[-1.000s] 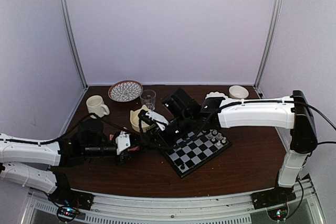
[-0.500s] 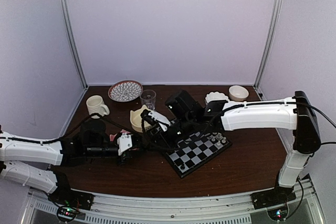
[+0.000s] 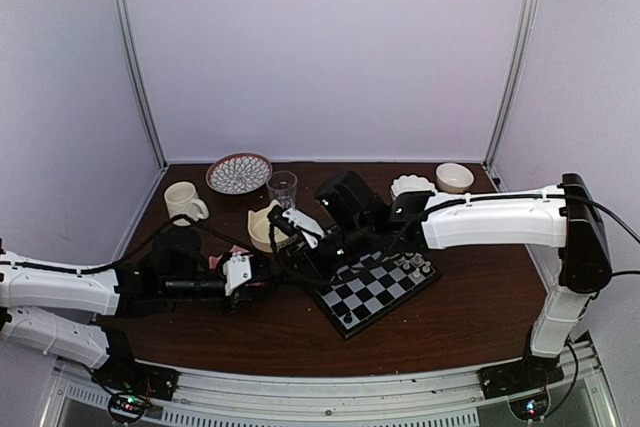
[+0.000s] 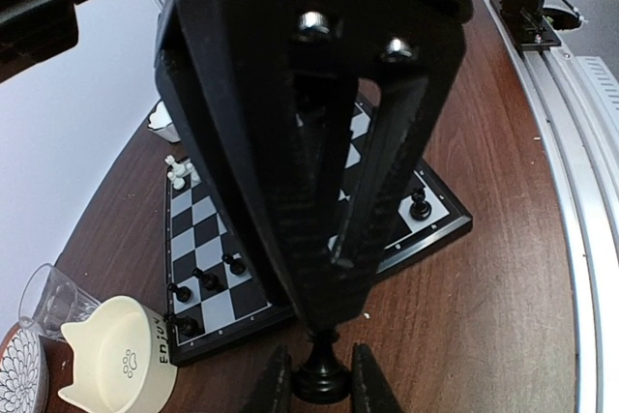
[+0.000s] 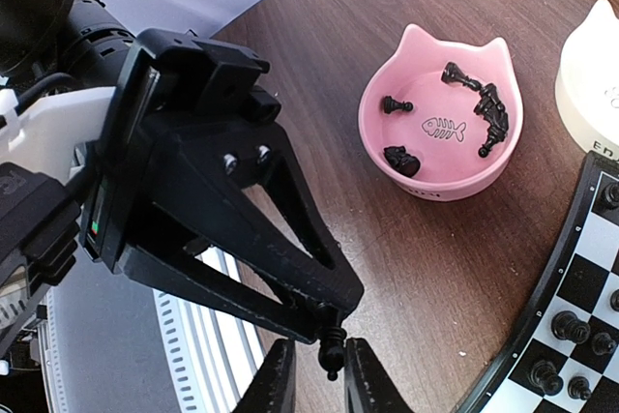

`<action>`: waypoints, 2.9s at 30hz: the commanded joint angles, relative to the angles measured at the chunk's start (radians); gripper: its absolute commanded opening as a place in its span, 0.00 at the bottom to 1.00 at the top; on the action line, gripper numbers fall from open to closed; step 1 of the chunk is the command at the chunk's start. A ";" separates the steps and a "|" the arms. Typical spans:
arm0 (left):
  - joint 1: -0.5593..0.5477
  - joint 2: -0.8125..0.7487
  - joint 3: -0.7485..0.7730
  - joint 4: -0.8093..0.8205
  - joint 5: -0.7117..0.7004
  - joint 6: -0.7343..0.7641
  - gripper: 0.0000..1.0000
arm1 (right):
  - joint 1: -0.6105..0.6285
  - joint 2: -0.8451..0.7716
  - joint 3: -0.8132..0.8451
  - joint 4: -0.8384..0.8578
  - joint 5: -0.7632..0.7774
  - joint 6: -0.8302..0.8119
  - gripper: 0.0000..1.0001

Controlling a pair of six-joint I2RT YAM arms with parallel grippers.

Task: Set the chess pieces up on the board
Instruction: Pass from the left arm to the right, then place the bishop on f8.

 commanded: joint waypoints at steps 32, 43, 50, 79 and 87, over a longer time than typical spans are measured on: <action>-0.002 -0.034 0.013 0.072 -0.076 -0.079 0.68 | -0.023 0.079 0.223 -0.324 0.226 -0.073 0.00; 0.012 -0.096 0.020 0.035 -0.355 -0.226 0.75 | -0.044 0.331 0.580 -0.654 0.432 -0.114 0.00; 0.017 -0.113 0.022 0.019 -0.489 -0.277 0.78 | -0.064 0.476 0.775 -0.794 0.490 -0.148 0.00; 0.018 -0.105 0.016 -0.003 -0.623 -0.285 0.78 | -0.078 0.674 0.995 -0.919 0.506 -0.279 0.04; 0.017 -0.122 0.009 0.000 -0.620 -0.283 0.78 | -0.083 0.697 1.014 -0.922 0.506 -0.284 0.04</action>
